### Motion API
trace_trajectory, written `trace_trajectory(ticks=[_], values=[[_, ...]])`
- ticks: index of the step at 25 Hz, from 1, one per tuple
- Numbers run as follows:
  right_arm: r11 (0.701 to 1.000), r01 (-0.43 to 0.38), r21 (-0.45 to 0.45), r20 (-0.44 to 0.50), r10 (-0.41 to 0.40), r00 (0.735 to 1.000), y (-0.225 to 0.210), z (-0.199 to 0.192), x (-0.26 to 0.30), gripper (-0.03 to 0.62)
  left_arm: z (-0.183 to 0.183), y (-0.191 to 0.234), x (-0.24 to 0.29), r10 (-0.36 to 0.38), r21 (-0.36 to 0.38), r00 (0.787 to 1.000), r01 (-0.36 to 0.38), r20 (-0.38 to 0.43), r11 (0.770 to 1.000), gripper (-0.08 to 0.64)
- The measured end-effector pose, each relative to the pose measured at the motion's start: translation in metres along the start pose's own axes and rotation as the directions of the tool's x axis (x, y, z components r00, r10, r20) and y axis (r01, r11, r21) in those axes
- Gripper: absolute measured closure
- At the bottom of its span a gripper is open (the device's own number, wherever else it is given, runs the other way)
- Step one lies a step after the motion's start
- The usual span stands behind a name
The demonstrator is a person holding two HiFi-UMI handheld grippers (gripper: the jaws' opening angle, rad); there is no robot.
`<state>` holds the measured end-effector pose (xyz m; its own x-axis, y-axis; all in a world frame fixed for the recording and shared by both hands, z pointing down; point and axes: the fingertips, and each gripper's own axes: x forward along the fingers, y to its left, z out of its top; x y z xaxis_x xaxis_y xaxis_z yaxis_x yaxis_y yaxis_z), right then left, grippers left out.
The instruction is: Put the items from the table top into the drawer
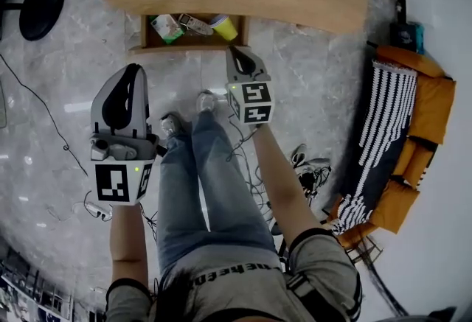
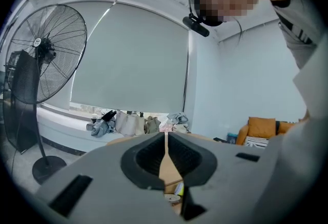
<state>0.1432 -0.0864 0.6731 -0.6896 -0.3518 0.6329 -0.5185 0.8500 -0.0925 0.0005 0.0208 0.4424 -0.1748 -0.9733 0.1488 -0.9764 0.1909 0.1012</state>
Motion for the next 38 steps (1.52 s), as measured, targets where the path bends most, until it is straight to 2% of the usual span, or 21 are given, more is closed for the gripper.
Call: trace_trajectory(ticks=[8, 14, 24, 38], values=[[0.998, 0.055, 0.04, 0.097, -0.059, 0.994, 0.026, 0.037, -0.065, 0.589, 0.024, -0.005, -0.032, -0.039, 0.0, 0.999, 0.039, -0.002, 0.999, 0.54], [0.997, 0.069, 0.029, 0.133, -0.072, 0.988, 0.048, 0.056, -0.107, 0.589, 0.037, -0.007, -0.058, -0.065, 0.008, 0.998, 0.065, -0.022, 0.998, 0.54], [0.996, 0.084, 0.026, 0.214, -0.087, 0.973, 0.083, 0.105, -0.18, 0.589, 0.089, -0.01, -0.093, -0.06, 0.018, 0.998, 0.06, 0.017, 0.998, 0.54], [0.992, 0.108, 0.059, 0.346, -0.121, 0.93, 0.099, 0.171, -0.271, 0.589, 0.153, -0.027, -0.131, -0.087, 0.056, 0.993, 0.083, 0.073, 0.995, 0.54]])
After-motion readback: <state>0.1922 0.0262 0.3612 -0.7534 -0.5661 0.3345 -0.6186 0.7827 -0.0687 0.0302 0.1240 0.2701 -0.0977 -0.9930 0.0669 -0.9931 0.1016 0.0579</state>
